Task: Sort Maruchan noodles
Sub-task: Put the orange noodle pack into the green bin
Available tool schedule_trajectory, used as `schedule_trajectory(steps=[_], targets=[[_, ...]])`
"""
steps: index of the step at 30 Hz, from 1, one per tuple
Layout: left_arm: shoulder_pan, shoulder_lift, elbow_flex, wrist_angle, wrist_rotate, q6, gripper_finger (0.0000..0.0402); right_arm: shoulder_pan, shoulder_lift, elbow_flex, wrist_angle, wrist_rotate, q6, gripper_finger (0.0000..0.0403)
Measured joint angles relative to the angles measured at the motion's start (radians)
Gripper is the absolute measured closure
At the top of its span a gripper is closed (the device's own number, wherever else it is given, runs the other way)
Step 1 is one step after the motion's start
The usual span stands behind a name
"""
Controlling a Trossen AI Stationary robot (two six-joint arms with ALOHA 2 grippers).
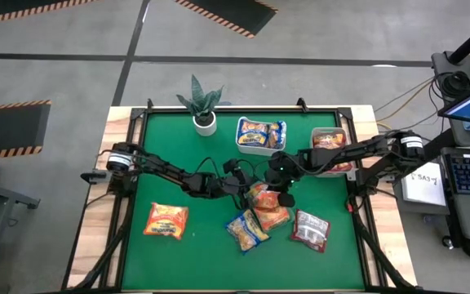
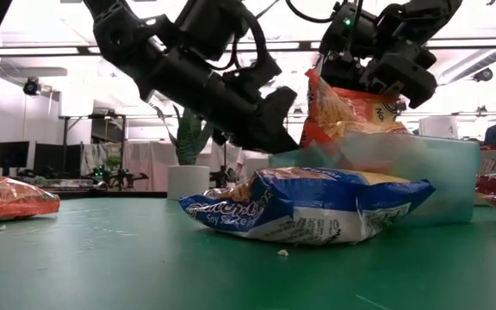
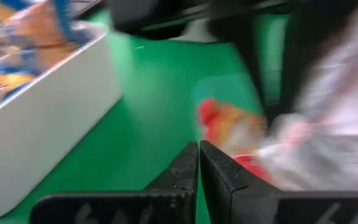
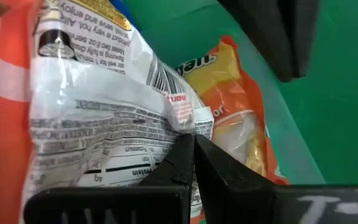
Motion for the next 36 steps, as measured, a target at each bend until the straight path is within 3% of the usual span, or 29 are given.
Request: schedule_trajectory(steps=[4, 6, 13, 24, 36], targets=[[-0.004, -0.013, 0.005, 0.006, 0.176, 0.020, 0.0401, 0.000, 0.000, 0.000, 0.000, 0.004, 0.000, 0.0394], [-0.004, -0.006, 0.010, -0.021, 0.207, 0.019, 0.0401, 0.000, 0.000, -0.001, 0.000, 0.005, 0.003, 0.0394], [0.003, 0.000, 0.014, -0.079, 0.113, -0.056, 0.0401, 0.000, -0.003, -0.002, -0.004, -0.019, -0.015, 0.0394], [0.004, -0.001, 0.013, -0.089, 0.055, -0.122, 0.0401, 0.023, -0.017, -0.003, 0.006, -0.222, -0.019, 0.0394], [0.004, 0.005, 0.008, -0.030, -0.043, -0.160, 0.0401, 0.069, -0.016, -0.003, 0.104, -0.210, -0.048, 0.0394]])
